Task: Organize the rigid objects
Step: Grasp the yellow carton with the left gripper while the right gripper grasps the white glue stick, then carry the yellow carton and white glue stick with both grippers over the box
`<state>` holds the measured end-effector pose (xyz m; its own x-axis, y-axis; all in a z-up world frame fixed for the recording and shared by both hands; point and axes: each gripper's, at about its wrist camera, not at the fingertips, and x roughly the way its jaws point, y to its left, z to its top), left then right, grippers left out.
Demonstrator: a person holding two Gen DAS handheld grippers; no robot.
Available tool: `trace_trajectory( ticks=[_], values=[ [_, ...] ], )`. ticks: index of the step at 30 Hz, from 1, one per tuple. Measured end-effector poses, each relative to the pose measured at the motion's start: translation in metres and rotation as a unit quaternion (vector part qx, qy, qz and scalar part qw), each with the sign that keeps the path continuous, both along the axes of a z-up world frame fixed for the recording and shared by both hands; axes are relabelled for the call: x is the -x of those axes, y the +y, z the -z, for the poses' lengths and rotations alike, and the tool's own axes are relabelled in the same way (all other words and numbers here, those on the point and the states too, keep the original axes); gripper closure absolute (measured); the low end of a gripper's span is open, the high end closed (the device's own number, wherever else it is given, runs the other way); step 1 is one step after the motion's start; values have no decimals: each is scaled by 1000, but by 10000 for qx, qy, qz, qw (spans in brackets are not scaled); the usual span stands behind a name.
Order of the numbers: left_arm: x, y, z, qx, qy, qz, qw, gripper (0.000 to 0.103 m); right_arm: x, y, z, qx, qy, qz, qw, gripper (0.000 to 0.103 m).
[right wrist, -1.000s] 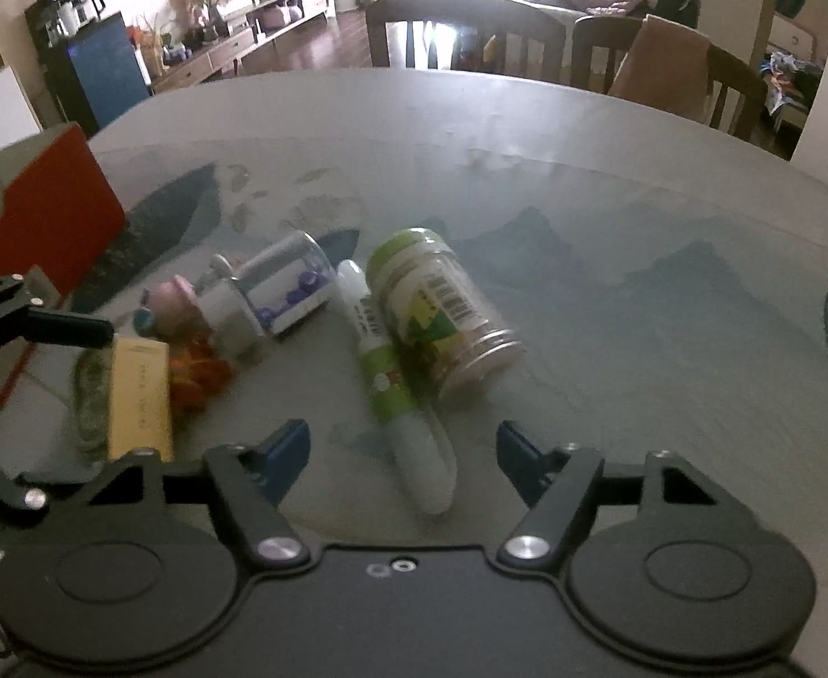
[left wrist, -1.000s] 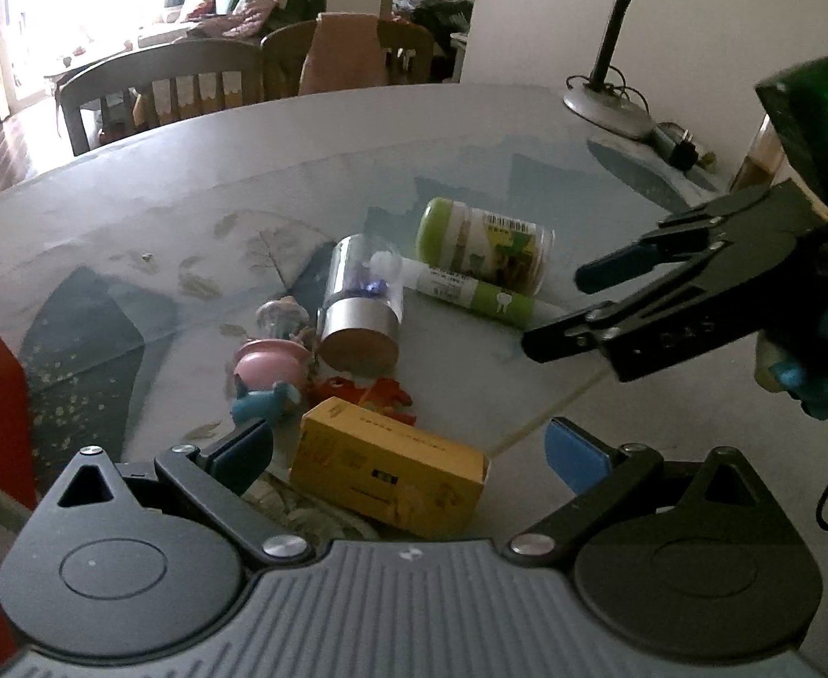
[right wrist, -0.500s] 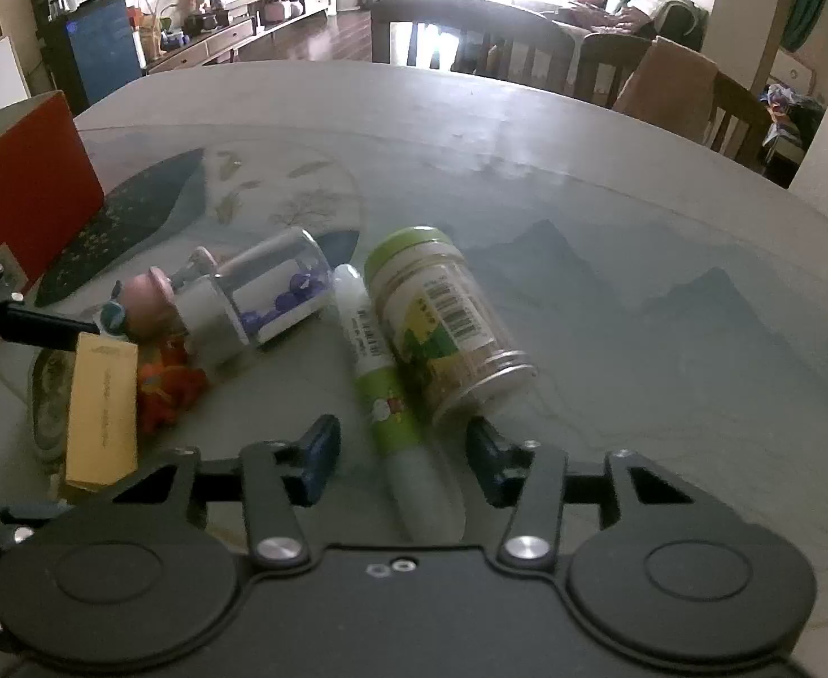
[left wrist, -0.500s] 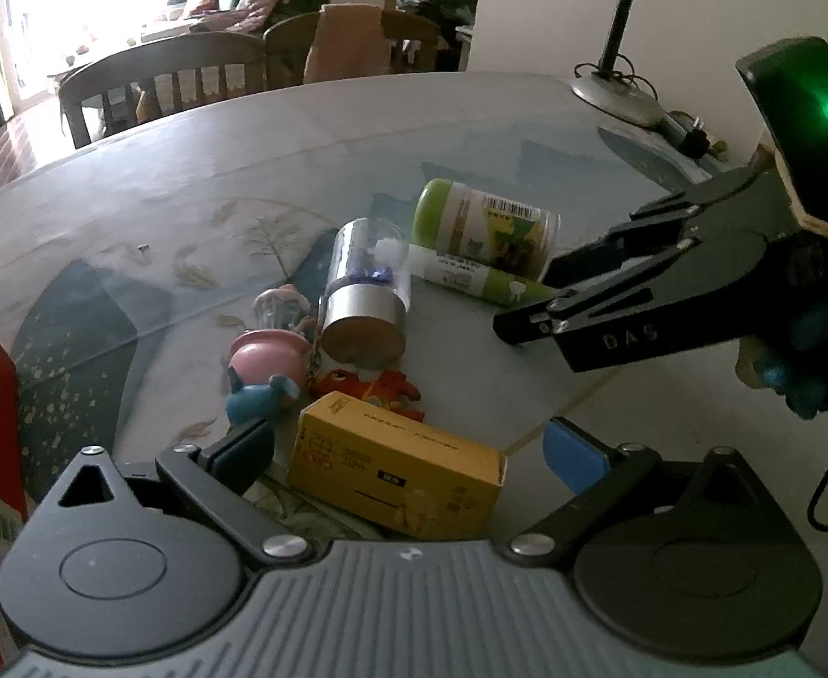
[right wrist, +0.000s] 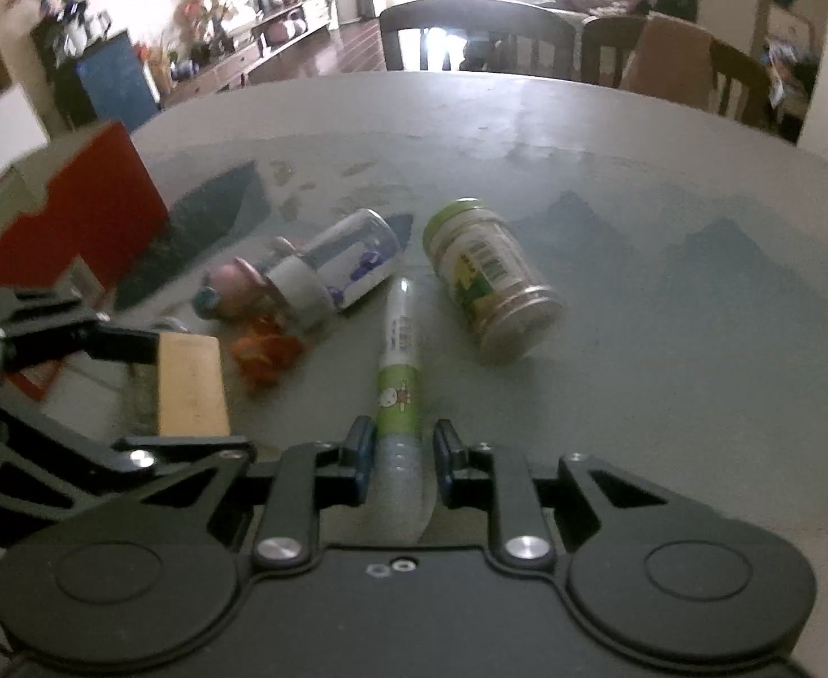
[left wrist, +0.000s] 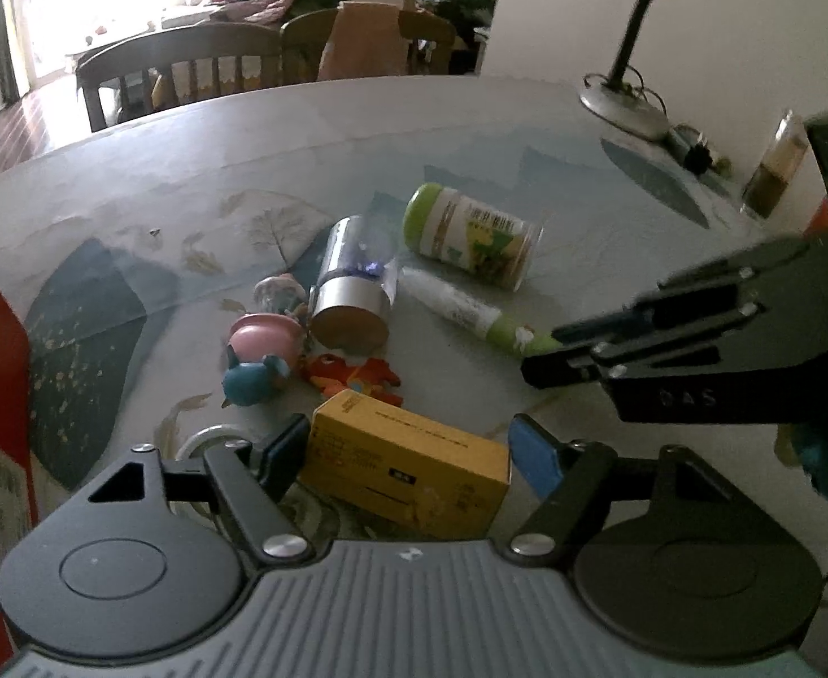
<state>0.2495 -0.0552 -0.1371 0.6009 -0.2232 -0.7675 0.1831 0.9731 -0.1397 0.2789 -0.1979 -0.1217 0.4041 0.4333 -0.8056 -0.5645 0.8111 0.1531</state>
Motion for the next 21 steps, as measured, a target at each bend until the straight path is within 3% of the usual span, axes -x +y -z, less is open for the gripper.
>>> trace_trajectory(
  ticks=[7,21],
  values=[
    [16,8,-22,361,-60,-353,9987,26,24,-14,-28,-422,78,196,9989,82],
    [52,30,-63,691,-298,-676,9949,26,69,-15,-76,-839,-123,450,9954,82]
  ],
)
